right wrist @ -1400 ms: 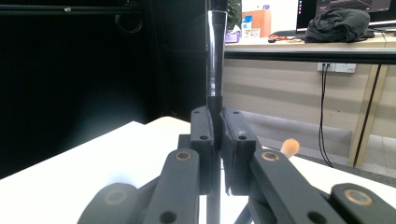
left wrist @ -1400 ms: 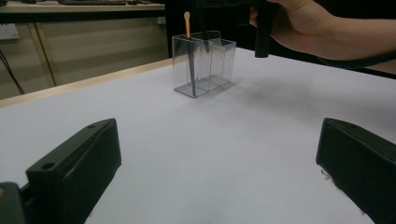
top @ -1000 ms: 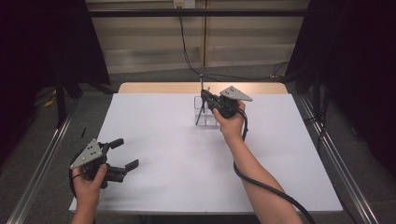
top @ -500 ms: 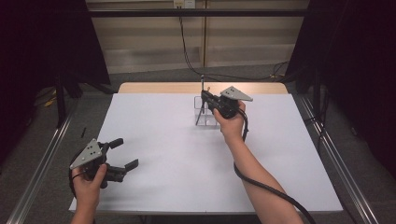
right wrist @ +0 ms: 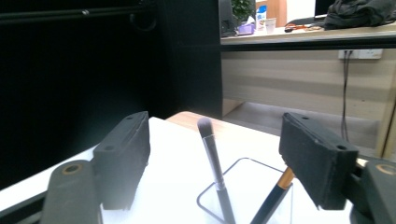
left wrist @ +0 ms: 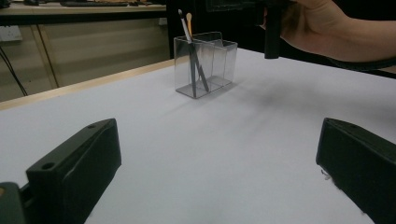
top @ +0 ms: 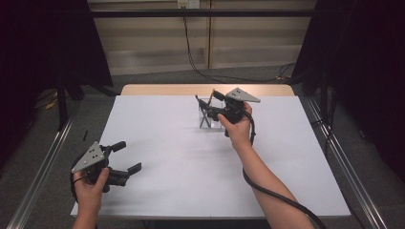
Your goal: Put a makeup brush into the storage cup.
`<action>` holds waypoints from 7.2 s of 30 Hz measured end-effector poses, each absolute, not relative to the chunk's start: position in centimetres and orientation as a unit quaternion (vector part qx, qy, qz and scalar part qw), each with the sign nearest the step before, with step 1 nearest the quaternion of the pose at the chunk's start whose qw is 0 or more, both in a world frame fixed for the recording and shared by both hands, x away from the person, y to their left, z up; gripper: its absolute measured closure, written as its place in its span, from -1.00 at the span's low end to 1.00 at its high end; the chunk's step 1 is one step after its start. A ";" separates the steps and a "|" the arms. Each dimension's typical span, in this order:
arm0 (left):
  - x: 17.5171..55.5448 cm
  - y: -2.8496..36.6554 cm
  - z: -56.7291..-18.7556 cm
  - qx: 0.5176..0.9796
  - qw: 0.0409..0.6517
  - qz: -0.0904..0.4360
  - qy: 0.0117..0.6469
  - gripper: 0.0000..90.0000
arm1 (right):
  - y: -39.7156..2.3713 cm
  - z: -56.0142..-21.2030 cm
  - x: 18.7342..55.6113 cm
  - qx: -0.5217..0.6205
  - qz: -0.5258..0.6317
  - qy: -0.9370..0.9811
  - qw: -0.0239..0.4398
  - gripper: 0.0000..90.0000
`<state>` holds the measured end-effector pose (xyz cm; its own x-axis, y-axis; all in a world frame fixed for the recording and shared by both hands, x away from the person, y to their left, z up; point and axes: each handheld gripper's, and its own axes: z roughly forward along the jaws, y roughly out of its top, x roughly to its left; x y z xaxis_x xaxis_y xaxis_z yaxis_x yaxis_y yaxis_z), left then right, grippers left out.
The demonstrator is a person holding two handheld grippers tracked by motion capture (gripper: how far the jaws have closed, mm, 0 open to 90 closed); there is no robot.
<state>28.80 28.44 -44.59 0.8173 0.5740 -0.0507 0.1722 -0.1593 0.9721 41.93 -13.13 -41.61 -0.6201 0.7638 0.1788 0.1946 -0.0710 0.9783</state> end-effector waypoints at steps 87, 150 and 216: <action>28.3 28.5 -44.5 0.748 0.587 0.177 0.254 -1.00 | -20.1 -42.3 35.2 0.329 0.586 0.688 0.274 -0.96; 28.5 28.3 -44.5 0.745 0.590 0.178 0.256 -1.00 | -27.4 -44.0 29.5 0.352 0.560 0.699 0.272 -0.96; 28.6 28.0 -44.4 0.747 0.589 0.183 0.250 -1.00 | -32.3 -45.6 24.1 0.385 0.546 0.690 0.279 -0.96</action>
<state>28.60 28.04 -44.43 0.8085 0.5881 -0.0211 0.1579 -0.1824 0.9705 24.06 -32.32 -45.61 -0.5478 0.8358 0.0361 0.2281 0.1077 0.9677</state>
